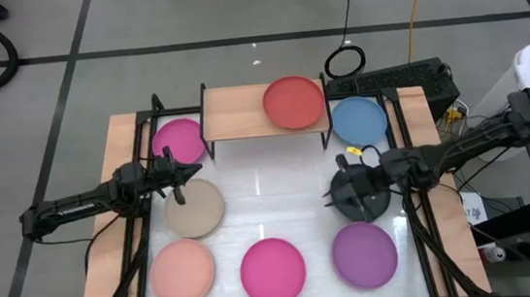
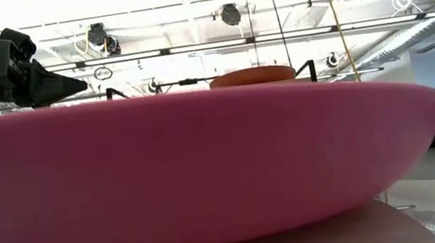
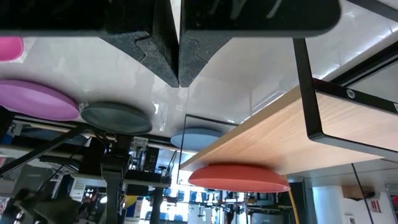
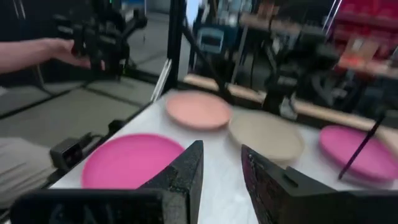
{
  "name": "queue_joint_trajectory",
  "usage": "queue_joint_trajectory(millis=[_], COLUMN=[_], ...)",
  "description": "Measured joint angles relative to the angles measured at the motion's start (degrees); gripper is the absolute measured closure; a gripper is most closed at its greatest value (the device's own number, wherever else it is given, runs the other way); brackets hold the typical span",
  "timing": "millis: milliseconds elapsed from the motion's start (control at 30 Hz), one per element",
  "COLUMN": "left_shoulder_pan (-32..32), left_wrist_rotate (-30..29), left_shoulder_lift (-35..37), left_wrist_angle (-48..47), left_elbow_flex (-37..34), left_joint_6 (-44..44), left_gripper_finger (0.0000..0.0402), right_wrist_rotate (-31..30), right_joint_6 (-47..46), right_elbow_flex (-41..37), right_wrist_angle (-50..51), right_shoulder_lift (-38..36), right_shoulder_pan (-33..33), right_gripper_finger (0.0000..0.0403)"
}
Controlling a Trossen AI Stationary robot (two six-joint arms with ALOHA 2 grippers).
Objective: Place and stack plates onto a shelf
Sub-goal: Stack the top pink plate on the orange plate
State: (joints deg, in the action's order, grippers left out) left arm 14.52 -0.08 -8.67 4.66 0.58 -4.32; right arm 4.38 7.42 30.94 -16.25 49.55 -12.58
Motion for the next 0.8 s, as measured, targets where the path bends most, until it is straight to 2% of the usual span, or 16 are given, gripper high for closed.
queue_joint_trajectory(millis=[67,200,433,600,667,733,800], left_shoulder_pan=[0.01,0.01,0.02,0.02,0.02,-0.05,-0.51], left_wrist_rotate=[0.02,-0.01,-0.97,-0.86,2.46,6.94,8.81], left_shoulder_lift=[0.01,0.0,0.02,-0.01,-0.01,-0.01,-0.14], left_wrist_angle=[0.29,1.44,12.21,19.36,24.67,28.04,25.46], left_elbow_flex=[0.0,0.01,0.02,0.02,1.06,4.99,10.61], left_joint_6=[0.0,-2.8,-22.81,-27.82,-27.79,-27.29,-25.31], left_gripper_finger=[0.0398,0.0398,0.0398,0.0398,0.0398,0.0398,0.0398], right_wrist_rotate=[-0.09,-1.09,-3.15,-3.17,-3.12,-3.0,-2.8], right_joint_6=[2.11,3.76,3.39,2.4,1.2,-0.04,-0.71], right_elbow_flex=[-2.24,-2.98,-2.98,-2.98,-2.98,-2.98,-2.98], right_wrist_angle=[-4.97,-6.32,-5.24,-4.94,-5.14,-6.21,-7.89], right_shoulder_lift=[-0.73,-2.45,-3.44,-3.38,-3.38,-3.38,-3.38], right_shoulder_pan=[-0.29,-0.29,-0.28,-0.28,-0.28,-0.28,-0.28], right_gripper_finger=[0.0312,0.0312,0.0312,0.0312,0.0312,0.0312,0.0312])
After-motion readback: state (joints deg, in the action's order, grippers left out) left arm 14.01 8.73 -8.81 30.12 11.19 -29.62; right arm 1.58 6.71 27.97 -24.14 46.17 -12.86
